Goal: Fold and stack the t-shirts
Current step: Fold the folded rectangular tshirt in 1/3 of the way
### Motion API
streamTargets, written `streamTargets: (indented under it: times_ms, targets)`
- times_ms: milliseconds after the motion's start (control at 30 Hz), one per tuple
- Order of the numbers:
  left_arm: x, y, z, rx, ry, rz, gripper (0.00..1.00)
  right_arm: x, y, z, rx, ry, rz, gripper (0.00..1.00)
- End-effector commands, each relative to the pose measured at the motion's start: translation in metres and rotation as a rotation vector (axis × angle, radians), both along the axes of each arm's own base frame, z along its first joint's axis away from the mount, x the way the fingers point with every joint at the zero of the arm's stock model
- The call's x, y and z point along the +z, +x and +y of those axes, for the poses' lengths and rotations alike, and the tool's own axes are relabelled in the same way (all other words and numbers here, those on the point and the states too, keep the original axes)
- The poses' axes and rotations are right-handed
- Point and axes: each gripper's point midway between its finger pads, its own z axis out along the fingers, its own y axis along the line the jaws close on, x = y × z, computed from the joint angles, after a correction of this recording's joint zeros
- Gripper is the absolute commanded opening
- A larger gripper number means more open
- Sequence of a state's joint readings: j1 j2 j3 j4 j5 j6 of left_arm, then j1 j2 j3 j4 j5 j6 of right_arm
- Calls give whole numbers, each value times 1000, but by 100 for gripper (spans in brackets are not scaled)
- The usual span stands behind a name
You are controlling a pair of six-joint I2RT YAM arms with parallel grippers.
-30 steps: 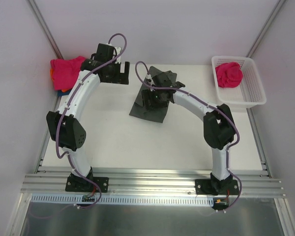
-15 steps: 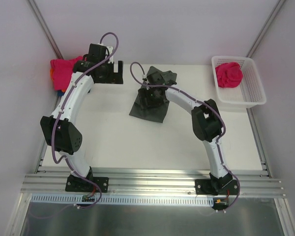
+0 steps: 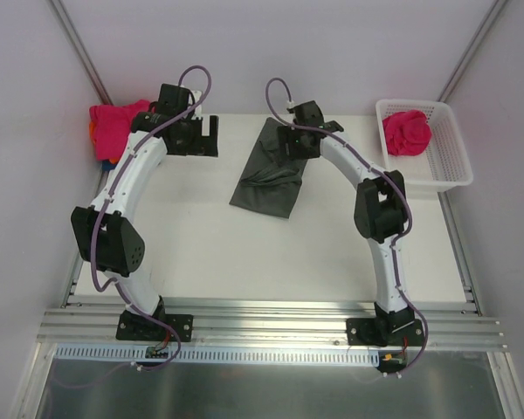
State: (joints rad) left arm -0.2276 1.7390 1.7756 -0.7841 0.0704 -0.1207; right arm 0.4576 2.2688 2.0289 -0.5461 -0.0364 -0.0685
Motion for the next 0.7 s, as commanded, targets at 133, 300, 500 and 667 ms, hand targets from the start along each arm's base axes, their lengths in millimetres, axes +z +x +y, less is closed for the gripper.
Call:
streamTargets:
  times_ms: [133,300,500,667]
  targets:
    - [0,-25,-7,-31,-65,34,98,53,4,14,32,74,-93,79]
    - [6,-21,-5,-19,-58,15,98,57,-50,52,118,140,-11,80]
    - [8,-14,-8,-12,-70,11,98,47,-108,92,197,187,95,79]
    - [8,-18,-7,-11,-71,13,98,30,-131,100,216,171,153,80]
